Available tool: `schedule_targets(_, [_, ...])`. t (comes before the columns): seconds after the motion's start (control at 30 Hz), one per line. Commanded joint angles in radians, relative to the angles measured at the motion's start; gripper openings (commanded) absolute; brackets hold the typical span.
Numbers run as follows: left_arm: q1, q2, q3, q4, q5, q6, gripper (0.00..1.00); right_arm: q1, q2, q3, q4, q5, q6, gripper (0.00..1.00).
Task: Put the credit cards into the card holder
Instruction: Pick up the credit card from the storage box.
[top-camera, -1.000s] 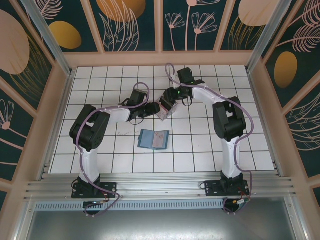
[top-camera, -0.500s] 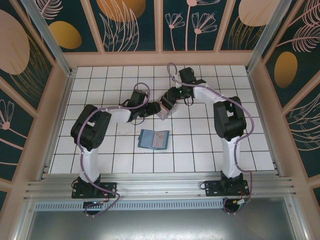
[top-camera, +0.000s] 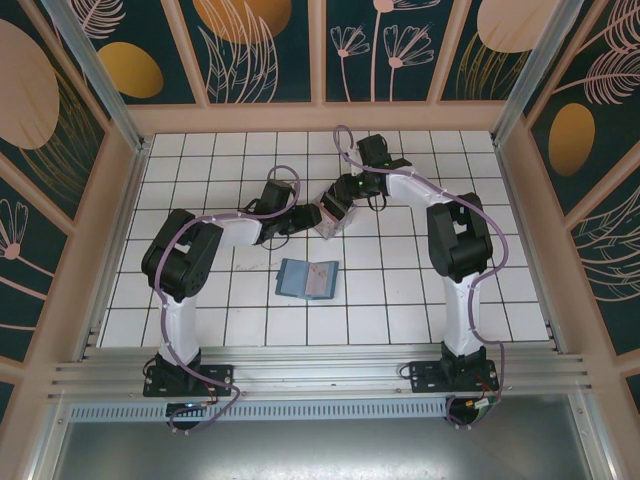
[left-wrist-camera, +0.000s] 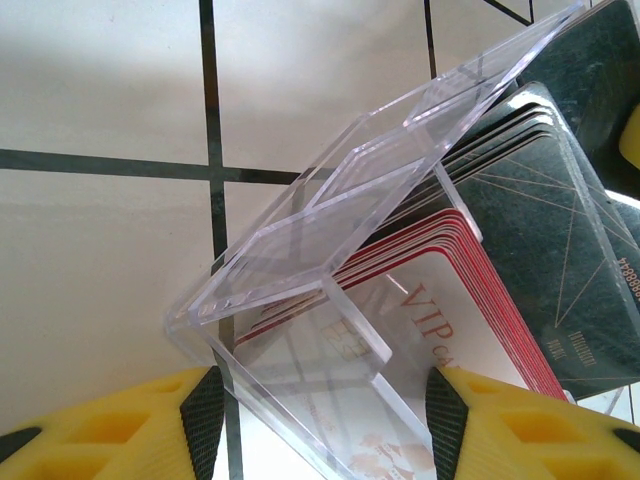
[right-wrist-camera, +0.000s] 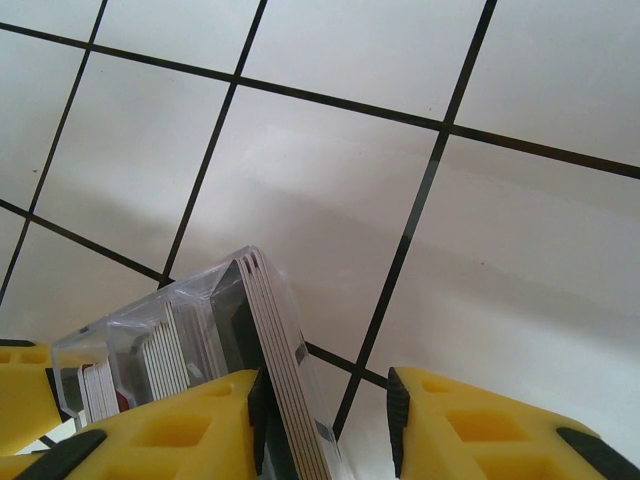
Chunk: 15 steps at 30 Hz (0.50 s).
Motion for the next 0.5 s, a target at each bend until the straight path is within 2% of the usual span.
schedule_targets(0.0, [0.005,0.02,-0.032,-0.056,-0.018,-0.001,0.58,-0.013,-0.042,0.01,-0.022,0.09,-0.014,0.38])
schedule_targets(0.23, [0.005,0.019,-0.03,-0.053,-0.012,-0.004,0.58,-0.013,-0.061,-0.004,-0.006,0.11,-0.008,0.37])
schedule_targets(0.47, [0.005,0.019,-0.033,-0.053,-0.013,-0.005,0.58,-0.007,-0.056,-0.017,-0.001,0.051,-0.02,0.33])
